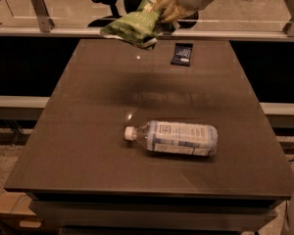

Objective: Pick green jalapeno chip bag

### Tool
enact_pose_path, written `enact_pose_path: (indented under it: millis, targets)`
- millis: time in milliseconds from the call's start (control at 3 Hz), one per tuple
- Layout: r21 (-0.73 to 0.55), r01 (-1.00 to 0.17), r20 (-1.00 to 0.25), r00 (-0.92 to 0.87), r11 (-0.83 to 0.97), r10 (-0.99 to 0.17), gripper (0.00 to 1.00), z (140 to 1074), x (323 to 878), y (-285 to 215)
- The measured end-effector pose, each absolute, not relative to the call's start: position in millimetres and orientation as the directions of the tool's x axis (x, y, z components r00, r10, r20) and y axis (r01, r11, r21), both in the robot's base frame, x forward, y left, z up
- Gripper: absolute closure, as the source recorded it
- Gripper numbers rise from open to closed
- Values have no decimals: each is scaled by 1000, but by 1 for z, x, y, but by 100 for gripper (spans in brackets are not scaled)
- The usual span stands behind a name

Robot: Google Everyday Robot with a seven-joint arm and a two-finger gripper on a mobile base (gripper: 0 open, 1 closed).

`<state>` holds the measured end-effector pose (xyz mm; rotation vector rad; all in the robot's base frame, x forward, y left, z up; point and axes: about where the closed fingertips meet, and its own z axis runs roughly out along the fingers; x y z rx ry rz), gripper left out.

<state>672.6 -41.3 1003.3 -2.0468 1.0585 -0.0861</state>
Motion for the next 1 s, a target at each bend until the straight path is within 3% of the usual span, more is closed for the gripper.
enact_pose_path:
  millis: [1000]
  targets:
    - [-753,-588,-297,703,-294,-646,100,1033,663,-41]
